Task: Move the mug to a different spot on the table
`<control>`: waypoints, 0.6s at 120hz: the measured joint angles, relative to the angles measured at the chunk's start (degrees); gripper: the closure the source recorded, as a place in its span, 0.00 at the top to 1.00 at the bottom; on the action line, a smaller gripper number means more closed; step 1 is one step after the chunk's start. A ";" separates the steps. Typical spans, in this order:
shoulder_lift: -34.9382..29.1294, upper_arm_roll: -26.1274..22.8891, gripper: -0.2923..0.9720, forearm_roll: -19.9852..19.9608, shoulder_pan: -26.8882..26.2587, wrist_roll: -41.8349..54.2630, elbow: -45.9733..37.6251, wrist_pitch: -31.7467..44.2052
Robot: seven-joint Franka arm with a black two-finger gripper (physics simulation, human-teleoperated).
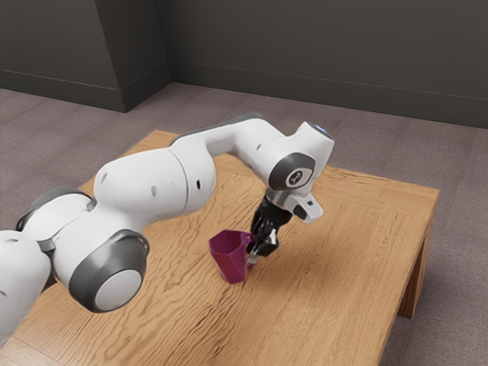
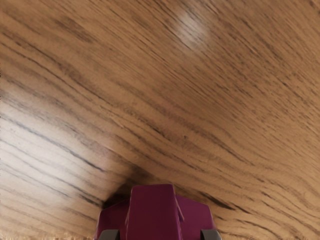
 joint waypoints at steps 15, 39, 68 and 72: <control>-0.14 0.60 0.33 0.10 -0.26 -0.14 0.00 -0.93; -0.11 0.84 0.26 0.19 -0.43 -0.41 -0.05 -1.93; -0.13 0.77 0.22 1.95 -0.90 -0.63 0.24 -3.37; -0.18 0.76 0.22 2.33 -0.95 -0.65 0.49 -3.78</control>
